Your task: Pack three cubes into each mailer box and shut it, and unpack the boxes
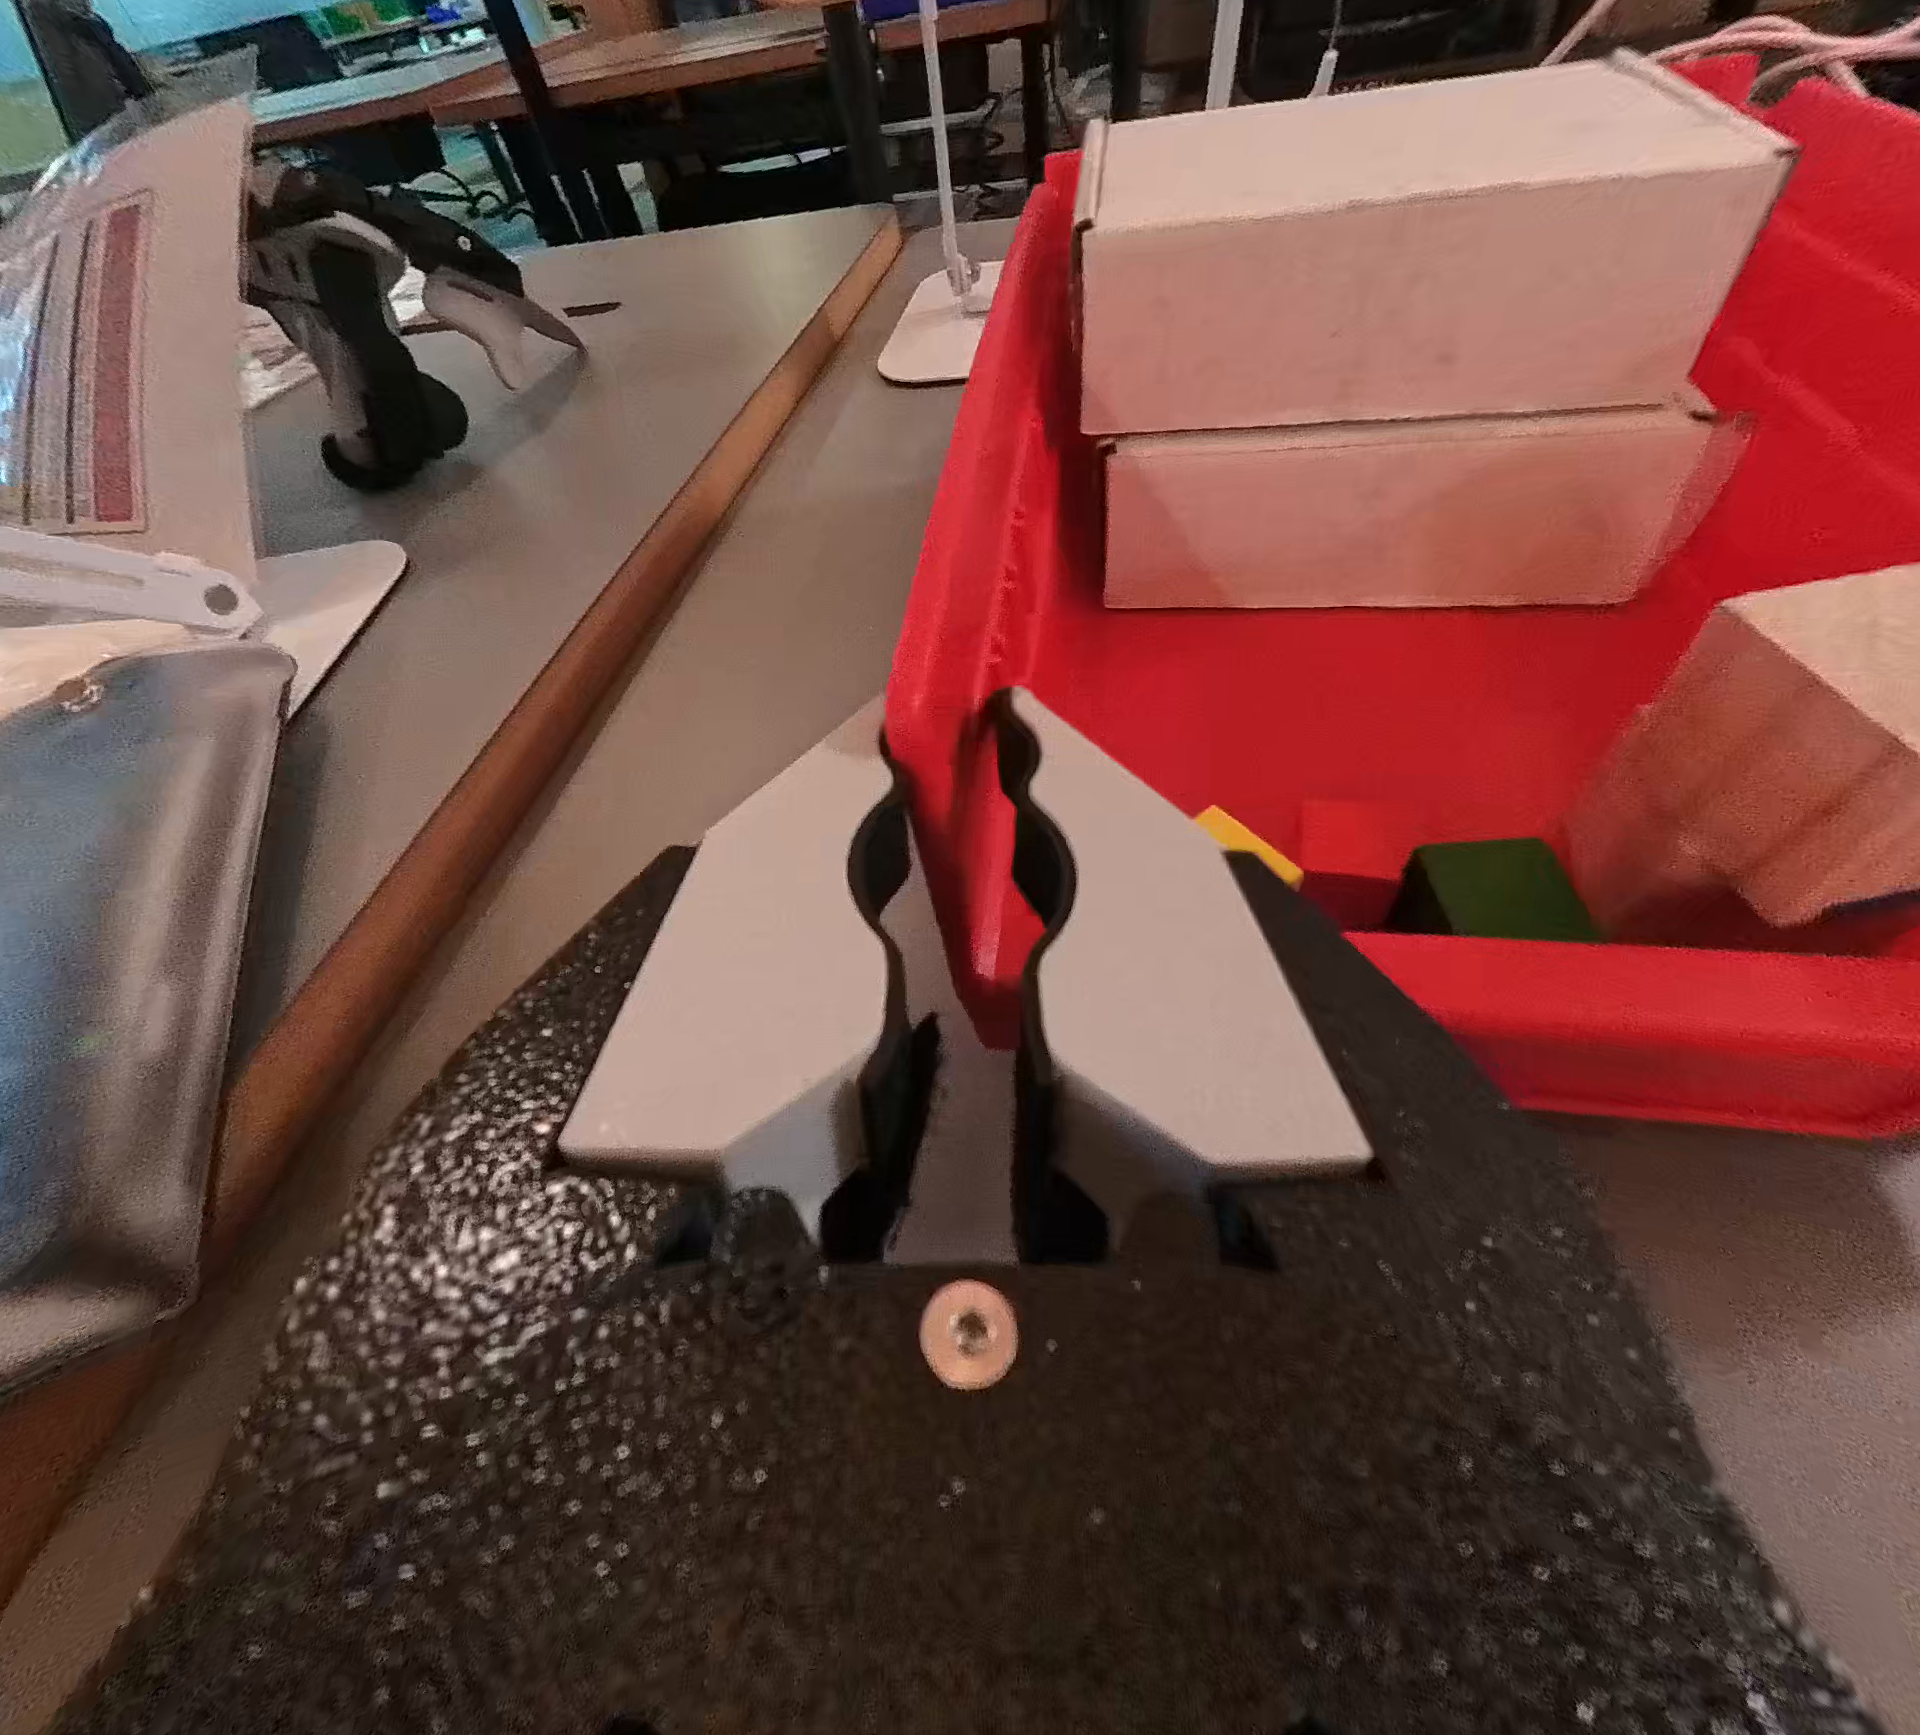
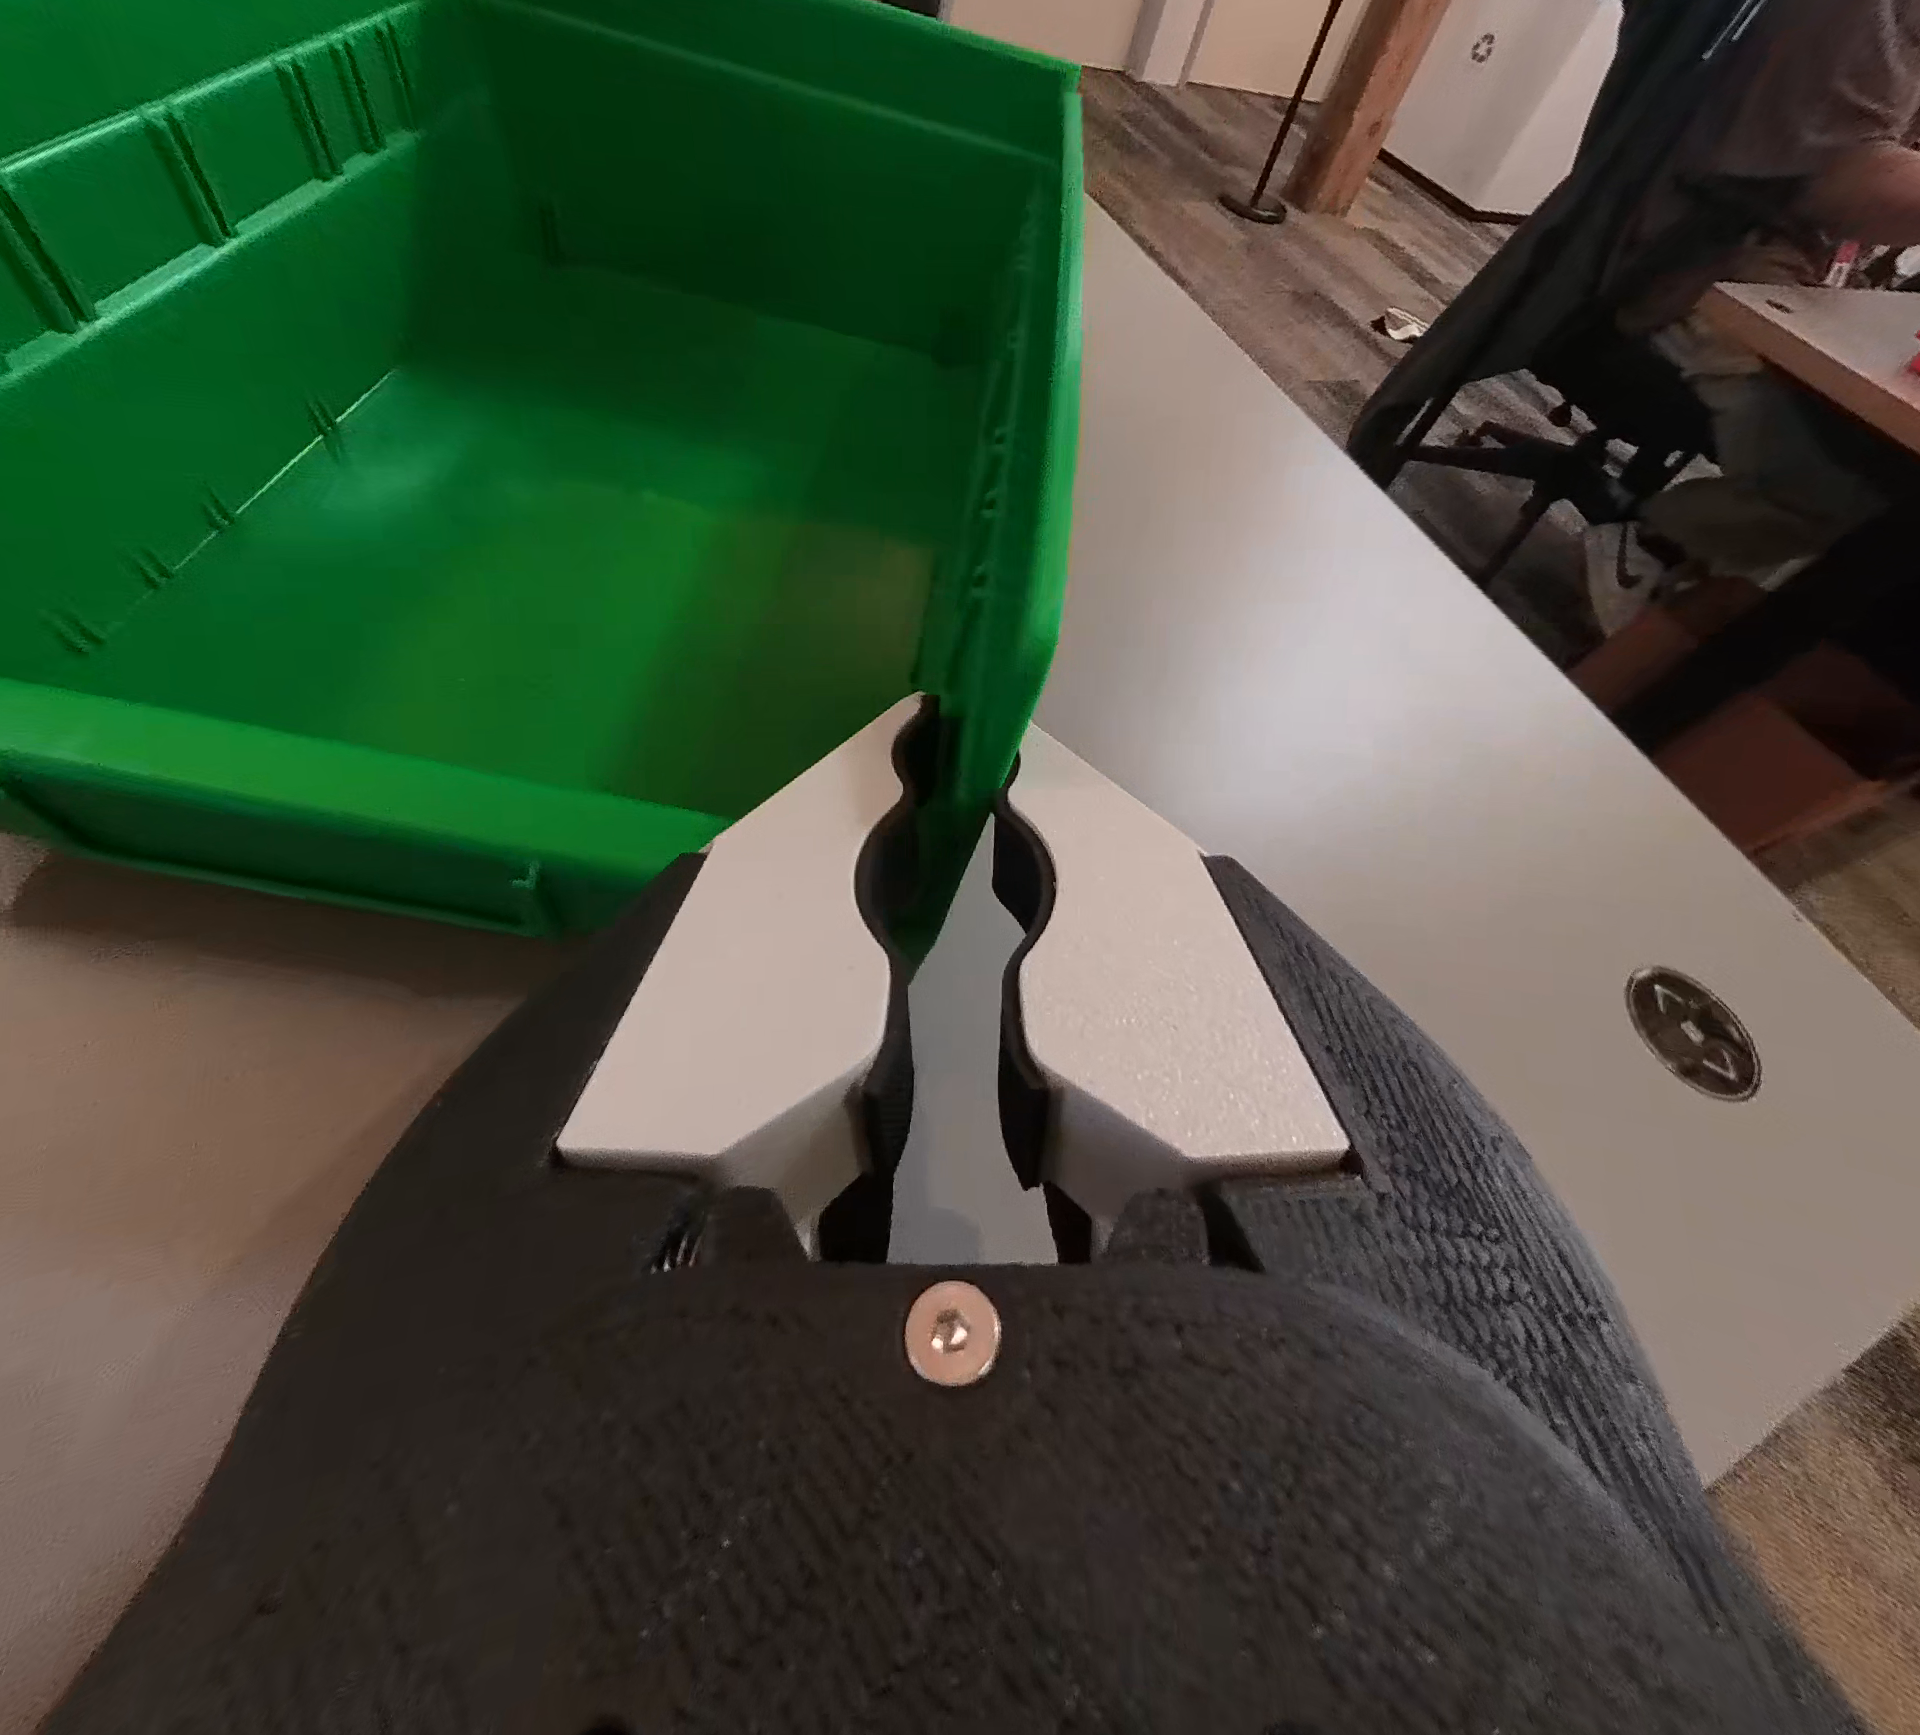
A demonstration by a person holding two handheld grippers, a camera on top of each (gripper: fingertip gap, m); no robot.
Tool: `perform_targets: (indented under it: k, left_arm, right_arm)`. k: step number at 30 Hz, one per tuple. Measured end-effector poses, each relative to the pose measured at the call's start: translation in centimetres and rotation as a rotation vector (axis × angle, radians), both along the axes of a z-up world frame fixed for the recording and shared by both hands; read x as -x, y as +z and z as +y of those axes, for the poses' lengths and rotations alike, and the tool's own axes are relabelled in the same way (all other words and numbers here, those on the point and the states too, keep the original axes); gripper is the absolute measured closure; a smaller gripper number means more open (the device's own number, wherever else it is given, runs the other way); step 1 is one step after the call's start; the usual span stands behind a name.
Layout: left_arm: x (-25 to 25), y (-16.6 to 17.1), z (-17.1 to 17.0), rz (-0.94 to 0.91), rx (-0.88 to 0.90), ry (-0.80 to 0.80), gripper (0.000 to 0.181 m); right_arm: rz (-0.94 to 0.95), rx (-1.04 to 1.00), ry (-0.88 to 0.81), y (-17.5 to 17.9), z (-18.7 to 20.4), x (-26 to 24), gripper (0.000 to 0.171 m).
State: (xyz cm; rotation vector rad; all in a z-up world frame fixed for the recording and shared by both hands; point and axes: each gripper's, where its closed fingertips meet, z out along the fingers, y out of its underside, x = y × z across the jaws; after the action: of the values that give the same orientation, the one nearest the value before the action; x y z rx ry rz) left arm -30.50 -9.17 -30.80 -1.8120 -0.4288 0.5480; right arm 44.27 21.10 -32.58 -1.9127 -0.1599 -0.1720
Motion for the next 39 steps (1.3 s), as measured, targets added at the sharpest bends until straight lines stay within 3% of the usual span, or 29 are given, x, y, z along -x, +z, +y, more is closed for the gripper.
perform_targets:
  k: [12,15,16,17,18,22,26,29,32,36,39]
  left_arm:
    - [2.8,0.0,-2.0,-0.047,0.011,-0.014,0.173]
    - [3.6,0.0,-2.7,-0.071,0.025,-0.001,0.169]
    - [3.7,0.6,-3.1,-0.056,0.021,0.033,0.153]
    - [3.1,1.3,-3.4,-0.029,0.017,0.032,0.123]
    - [2.2,2.2,-3.5,0.001,0.006,0.021,0.105]
    - [-2.0,8.1,-1.6,0.056,-0.146,-0.142,0.091]
    - [-3.6,12.8,4.4,-0.017,-0.163,-0.328,0.059]
    - [-1.2,13.0,10.2,-0.098,0.024,-0.343,0.033]
    - [0.7,10.9,14.8,-0.256,0.302,-0.334,0.024]
    - [1.9,7.3,16.6,-0.455,0.658,-0.239,0.026]
    - [3.3,5.9,16.3,-0.502,0.809,-0.103,0.023]
  right_arm:
    - [-0.022,-0.009,-0.03,0.3,1.1,-3.1,0.158]
    - [-0.089,-0.103,-0.133,3.4,0.0,-4.8,0.099]
    - [-0.088,-0.168,-0.139,5.4,-0.7,-4.7,0.088]
    - [-0.081,-0.251,-0.127,7.8,-1.4,-4.2,0.084]
    - [-0.074,-0.342,-0.1,10.4,-2.3,-3.3,0.084]
    - [-0.073,-0.661,0.122,19.6,-5.4,4.2,0.085]
    - [-0.04,-0.838,0.52,23.9,-7.7,17.5,0.086]
    - [-0.037,-0.849,0.841,22.4,-9.3,27.7,0.083]
    - [-0.074,-0.838,1.04,18.6,-9.9,34.9,0.083]
    - [-0.08,-0.808,1.185,13.0,-10.3,40.5,0.083]
    - [-0.106,-0.813,1.23,10.0,-10.6,42.1,0.084]
